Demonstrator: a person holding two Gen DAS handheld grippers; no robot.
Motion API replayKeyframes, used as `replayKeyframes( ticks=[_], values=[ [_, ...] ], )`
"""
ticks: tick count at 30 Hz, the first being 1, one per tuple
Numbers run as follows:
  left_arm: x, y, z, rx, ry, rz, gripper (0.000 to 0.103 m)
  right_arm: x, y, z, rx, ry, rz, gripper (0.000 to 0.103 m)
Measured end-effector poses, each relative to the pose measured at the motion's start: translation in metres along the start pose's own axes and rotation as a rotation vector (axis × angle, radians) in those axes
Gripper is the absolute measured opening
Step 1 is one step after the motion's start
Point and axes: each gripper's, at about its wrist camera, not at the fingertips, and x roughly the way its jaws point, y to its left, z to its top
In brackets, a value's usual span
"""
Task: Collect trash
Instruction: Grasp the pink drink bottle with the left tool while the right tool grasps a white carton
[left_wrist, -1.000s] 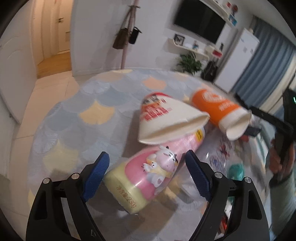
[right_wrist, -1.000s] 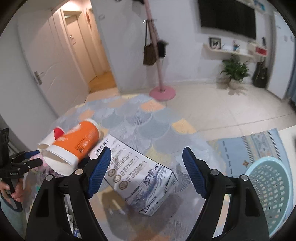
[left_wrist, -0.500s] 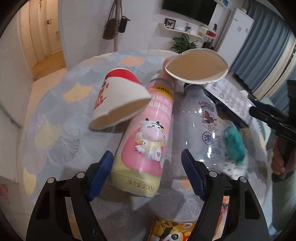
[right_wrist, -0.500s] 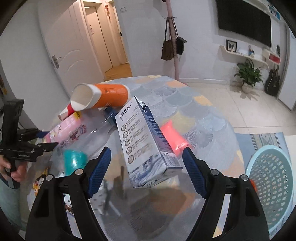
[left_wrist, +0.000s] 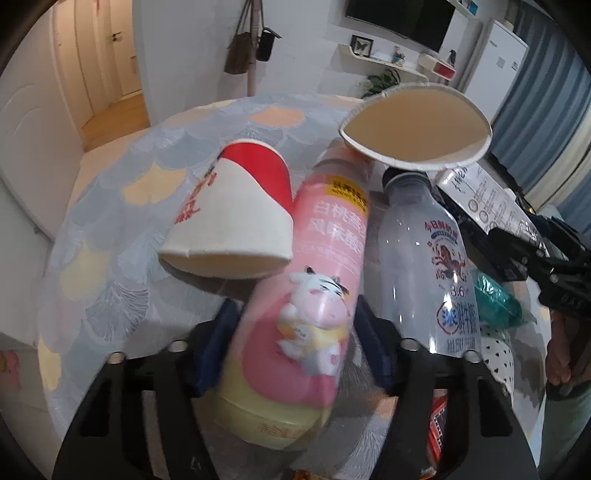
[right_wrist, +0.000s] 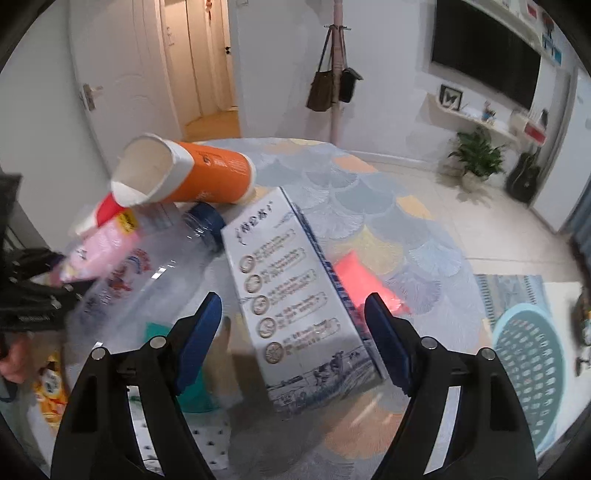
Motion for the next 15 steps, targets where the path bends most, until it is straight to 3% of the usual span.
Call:
replayKeyframes(
  ticks=[5,12,15],
  values=[
    [-0.006,0.0,-0.003,-0.035,-0.03,-0.042,0.049,0.0,0.006,-0.005,-0.045,-0.006,-0.076,0.076],
    [-0.025,-0.005,-0.016,-0.075,-0.08,-0.114,0.048,0.0,0.018,-0.009,-0.101,-0.016,-0.138,0.075],
    [-0.037,-0.006,-0.022,-0.079,-0.106,-0.136,0.048,-0.001,0.018,-0.011,-0.112,-0.016,-0.134,0.061]
  ],
)
